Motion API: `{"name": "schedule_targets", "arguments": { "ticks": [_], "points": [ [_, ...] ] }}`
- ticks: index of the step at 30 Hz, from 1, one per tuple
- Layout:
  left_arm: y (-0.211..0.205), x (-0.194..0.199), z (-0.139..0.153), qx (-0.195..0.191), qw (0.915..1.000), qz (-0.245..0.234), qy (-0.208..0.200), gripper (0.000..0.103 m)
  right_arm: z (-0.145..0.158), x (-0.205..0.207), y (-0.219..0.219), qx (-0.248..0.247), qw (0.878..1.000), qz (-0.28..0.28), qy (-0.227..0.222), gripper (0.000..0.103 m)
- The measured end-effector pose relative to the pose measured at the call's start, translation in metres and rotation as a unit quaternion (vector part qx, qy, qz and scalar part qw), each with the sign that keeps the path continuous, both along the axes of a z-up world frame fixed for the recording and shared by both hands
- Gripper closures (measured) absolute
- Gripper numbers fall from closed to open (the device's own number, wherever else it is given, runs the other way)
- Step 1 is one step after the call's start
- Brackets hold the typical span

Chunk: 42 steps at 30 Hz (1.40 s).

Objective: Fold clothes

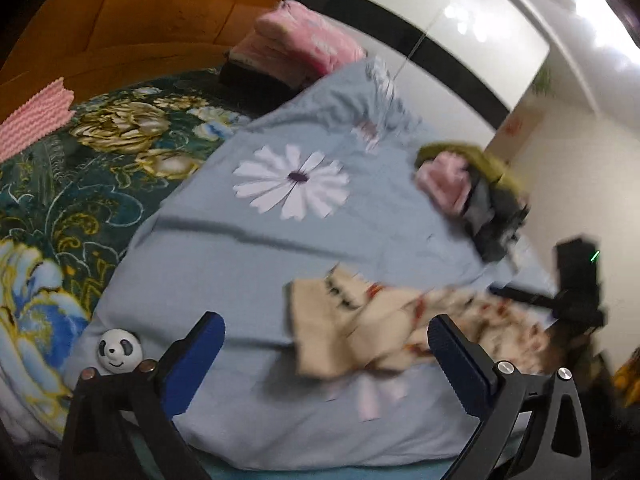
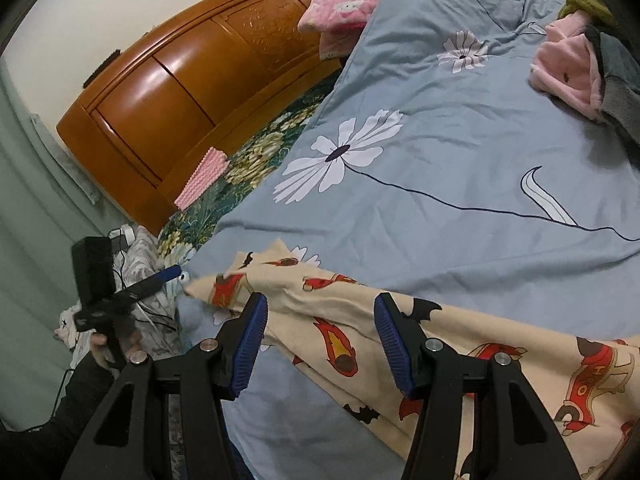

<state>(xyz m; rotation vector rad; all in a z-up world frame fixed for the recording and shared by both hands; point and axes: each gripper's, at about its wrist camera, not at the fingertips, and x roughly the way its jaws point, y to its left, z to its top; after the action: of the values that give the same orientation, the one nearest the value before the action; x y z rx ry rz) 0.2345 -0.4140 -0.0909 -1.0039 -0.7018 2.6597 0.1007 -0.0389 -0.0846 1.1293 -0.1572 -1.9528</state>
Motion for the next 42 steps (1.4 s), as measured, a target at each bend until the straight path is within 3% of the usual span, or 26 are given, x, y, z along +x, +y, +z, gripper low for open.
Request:
{"name": "schedule_targets", "arguments": {
  "ticks": [5,9,13,18,27,31,38,42],
  "points": [
    [0.015,-0.005,0.028,-0.009,0.9996,0.025,0.002,0.000,0.007,0.006,-0.013,-0.016,1.000,0.016,-0.004,0.046],
    [0.031,-0.017,0.035,-0.062,0.9964,0.056,-0.012,0.000,0.018,0.015,-0.053,0.016,0.998,0.025,0.050,0.046],
    [0.039,-0.043,0.026,-0.114,0.9908,0.063,-0.036,0.000,0.021,0.016,-0.093,0.053,0.993,0.041,0.095,0.046],
    [0.039,-0.074,-0.006,-0.111,0.9891,0.047,-0.084,0.000,0.011,0.001,-0.110,0.070,0.993,0.052,0.079,0.046],
    [0.047,-0.036,-0.025,0.017,0.9911,0.039,-0.127,0.000,0.007,-0.010,-0.075,0.074,0.994,0.026,0.075,0.046],
    [0.049,-0.018,-0.035,0.093,0.9817,0.039,-0.161,0.000,0.009,-0.015,-0.055,0.047,0.998,0.002,0.049,0.046],
    [0.043,0.000,-0.047,0.225,0.9578,0.071,-0.164,0.000,0.020,-0.007,-0.036,0.042,0.997,-0.002,0.060,0.046],
    [0.055,-0.002,-0.035,0.225,0.9613,0.064,-0.146,0.000,0.021,-0.010,-0.030,0.040,0.997,-0.009,0.059,0.046]
  ]
}}
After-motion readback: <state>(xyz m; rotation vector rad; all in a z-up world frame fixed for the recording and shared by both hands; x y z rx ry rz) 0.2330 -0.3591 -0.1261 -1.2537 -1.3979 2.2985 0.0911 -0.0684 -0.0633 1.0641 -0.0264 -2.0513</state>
